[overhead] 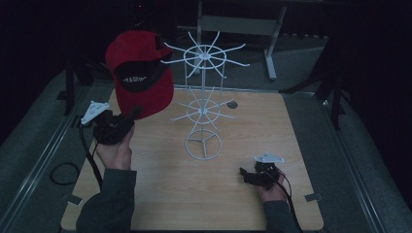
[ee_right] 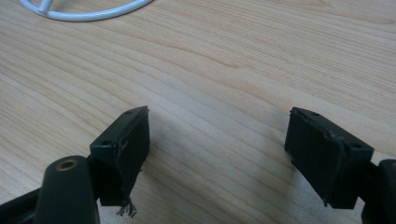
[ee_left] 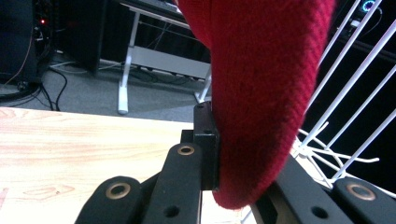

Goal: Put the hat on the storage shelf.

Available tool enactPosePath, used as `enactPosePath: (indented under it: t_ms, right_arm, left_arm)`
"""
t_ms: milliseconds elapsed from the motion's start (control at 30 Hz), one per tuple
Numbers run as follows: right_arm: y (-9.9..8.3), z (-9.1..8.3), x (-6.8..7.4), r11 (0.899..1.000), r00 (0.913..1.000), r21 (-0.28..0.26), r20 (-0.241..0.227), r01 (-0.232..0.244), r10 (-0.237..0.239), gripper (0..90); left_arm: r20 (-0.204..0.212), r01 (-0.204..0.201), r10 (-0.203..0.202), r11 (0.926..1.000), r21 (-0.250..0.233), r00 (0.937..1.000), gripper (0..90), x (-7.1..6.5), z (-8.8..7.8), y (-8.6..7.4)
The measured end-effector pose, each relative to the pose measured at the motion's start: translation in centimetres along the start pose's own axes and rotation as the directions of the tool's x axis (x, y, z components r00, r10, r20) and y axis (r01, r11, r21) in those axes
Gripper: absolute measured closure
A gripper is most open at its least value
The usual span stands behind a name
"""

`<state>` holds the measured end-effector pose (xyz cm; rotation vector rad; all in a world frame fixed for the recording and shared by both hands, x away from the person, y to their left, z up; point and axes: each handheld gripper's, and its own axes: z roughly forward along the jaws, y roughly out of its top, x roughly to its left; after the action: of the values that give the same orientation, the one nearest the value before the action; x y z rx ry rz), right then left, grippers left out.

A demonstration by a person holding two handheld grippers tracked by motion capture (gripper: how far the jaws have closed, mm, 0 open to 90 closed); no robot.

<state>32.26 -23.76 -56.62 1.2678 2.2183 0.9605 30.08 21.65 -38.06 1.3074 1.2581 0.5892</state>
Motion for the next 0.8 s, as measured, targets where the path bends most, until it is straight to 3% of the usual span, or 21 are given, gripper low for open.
enactPosePath:
  t_ms: [800]
  right_arm:
    - [0.0,0.0,0.0,1.0,1.0,0.0,0.0,0.0,0.0,22.0]
  left_arm:
    - [0.007,0.002,-0.001,0.9995,-0.031,1.0,85.7,-0.3,-0.1,1.3]
